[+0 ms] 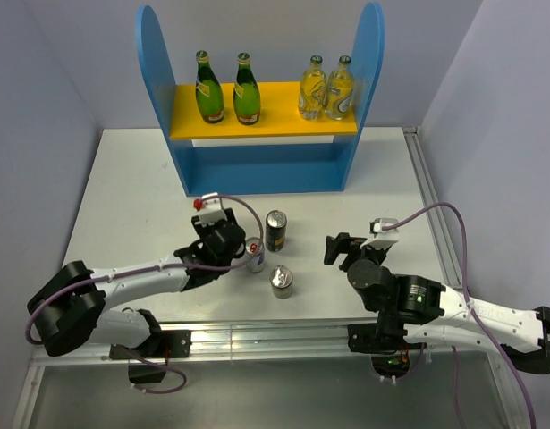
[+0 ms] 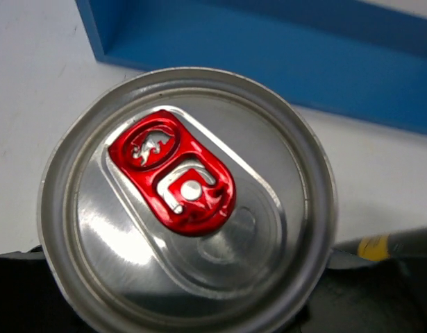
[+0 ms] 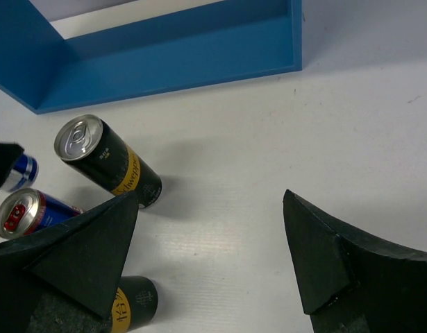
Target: Place and organize the beverage onto the shelf
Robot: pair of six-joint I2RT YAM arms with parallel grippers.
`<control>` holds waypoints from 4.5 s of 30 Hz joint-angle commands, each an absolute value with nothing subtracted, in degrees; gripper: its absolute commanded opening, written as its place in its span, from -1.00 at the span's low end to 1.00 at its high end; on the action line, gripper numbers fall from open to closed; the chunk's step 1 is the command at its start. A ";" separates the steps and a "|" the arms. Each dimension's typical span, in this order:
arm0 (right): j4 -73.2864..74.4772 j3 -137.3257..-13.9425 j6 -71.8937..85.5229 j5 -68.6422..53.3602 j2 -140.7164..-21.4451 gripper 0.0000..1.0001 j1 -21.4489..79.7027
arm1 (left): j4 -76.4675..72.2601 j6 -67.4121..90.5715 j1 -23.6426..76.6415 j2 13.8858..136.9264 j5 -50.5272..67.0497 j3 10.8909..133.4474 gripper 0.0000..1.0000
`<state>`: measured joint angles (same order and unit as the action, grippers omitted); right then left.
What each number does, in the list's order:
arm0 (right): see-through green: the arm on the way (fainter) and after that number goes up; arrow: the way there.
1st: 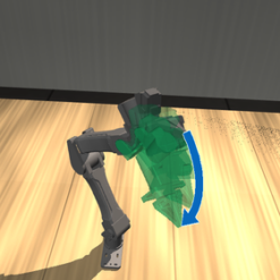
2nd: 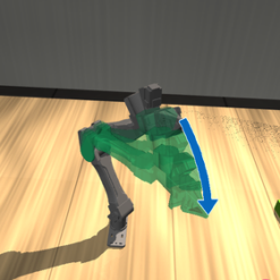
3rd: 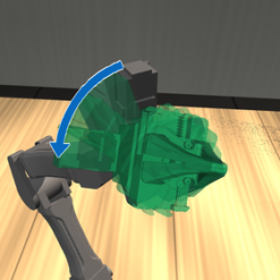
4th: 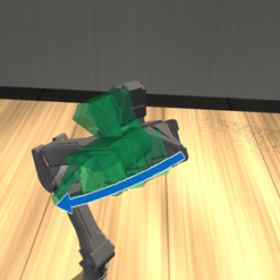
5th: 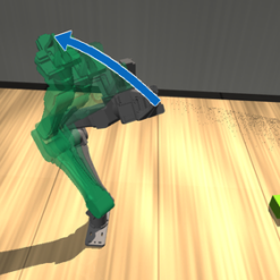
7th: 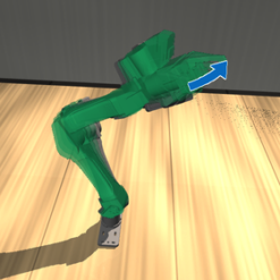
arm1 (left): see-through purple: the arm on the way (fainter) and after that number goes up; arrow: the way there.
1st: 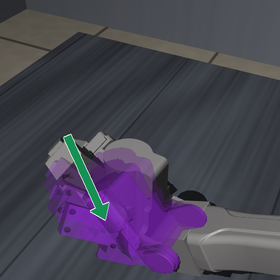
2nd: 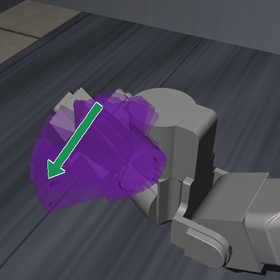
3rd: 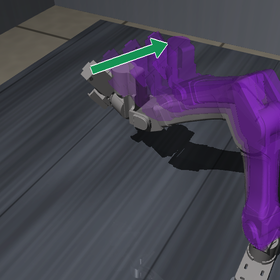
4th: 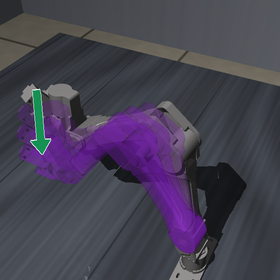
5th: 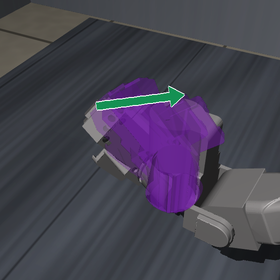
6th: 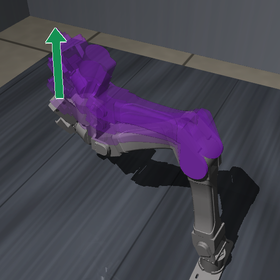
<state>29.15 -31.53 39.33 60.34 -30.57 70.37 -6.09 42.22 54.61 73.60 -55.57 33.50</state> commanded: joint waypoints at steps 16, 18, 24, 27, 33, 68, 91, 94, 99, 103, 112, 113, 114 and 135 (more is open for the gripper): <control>27.51 -30.94 39.29 60.64 -29.00 0.82 70.75 | -27.95 24.70 30.68 99.57 -39.21 58.53 -0.99; 27.33 -30.94 39.29 60.56 -29.18 0.83 70.75 | -28.91 24.08 29.71 101.68 -38.94 59.67 -0.99; 27.16 -31.03 39.20 60.73 -29.97 0.82 70.75 | -30.15 22.85 27.07 105.82 -36.66 62.48 -0.99; 27.25 -31.11 39.20 60.82 -30.15 0.83 70.75 | -30.15 23.03 25.93 107.84 -35.34 63.80 -0.99; 27.07 -31.11 39.20 61.00 -30.85 0.83 70.75 | -29.09 23.64 24.17 111.00 -34.54 66.61 -0.99; 27.42 -31.38 39.37 61.17 -31.20 0.84 70.75 | -23.21 25.22 21.88 110.66 -34.62 68.91 0.70; 27.34 -30.85 39.29 60.82 -28.48 0.83 70.75 | -4.24 36.01 40.68 75.36 -42.45 44.23 0.72; 27.33 -30.85 39.29 60.73 -28.56 0.83 70.66 | -0.18 39.45 46.92 69.01 -45.78 40.19 0.72; 27.77 -30.94 39.73 61.00 -28.74 0.83 70.66 | 5.62 43.93 56.75 61.45 -48.77 35.43 0.70; 27.42 -30.67 39.55 61.00 -28.65 0.83 70.66 | 13.16 51.49 64.76 57.58 -52.73 32.18 0.68; 27.60 -31.38 39.73 61.17 -30.94 0.84 70.66 | 11.95 60.64 76.99 58.70 -57.21 27.07 0.69; 27.60 -31.38 39.64 61.17 -30.94 0.84 70.66 | 12.21 61.51 77.78 59.41 -57.65 27.24 0.70; 27.51 -31.29 39.64 61.17 -30.85 0.84 70.66 | 11.87 61.61 78.04 60.55 -57.66 27.68 0.70; 27.42 -31.11 39.55 61.08 -30.50 0.84 70.75 | -22.75 43.96 73.66 83.40 -51.50 28.83 0.73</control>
